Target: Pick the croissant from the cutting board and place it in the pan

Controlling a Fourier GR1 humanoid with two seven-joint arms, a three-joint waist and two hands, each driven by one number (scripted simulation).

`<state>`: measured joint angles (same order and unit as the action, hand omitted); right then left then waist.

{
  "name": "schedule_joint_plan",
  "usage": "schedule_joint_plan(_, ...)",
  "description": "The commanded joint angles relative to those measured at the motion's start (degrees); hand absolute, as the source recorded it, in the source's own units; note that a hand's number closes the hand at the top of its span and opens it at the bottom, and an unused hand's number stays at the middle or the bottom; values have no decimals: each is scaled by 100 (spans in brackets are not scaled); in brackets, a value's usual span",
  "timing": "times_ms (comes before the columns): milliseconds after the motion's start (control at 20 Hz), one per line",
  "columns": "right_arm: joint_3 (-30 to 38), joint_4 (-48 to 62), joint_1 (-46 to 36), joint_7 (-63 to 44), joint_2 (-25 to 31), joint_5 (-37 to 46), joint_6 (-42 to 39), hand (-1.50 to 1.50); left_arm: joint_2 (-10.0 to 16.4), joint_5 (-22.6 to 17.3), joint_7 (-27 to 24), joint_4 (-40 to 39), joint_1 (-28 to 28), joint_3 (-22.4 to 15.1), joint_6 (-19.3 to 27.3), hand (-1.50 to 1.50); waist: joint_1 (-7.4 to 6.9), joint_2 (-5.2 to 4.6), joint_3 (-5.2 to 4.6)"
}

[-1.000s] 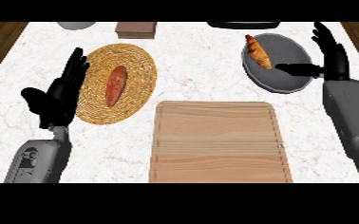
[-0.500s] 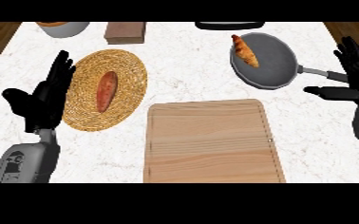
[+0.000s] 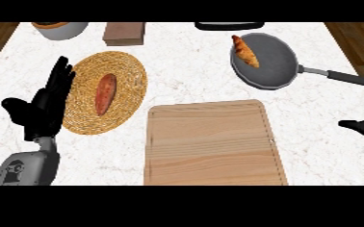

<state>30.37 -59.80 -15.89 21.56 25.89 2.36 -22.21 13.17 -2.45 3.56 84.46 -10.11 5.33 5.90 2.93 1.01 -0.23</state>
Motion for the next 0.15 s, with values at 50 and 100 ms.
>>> schedule_joint_plan(50, -77, -2219, 1298, -922, -362, -294, -98, -150, -46, -24, -124, 53, 79, -51, -123, 0, -91, -40, 5)
schedule_joint_plan(100, 128, -2411, 1299, -1153, -170, -437, -72, -150, -41, -5, 147, -110, -371, 15, -7, 0, -147, -69, 13)
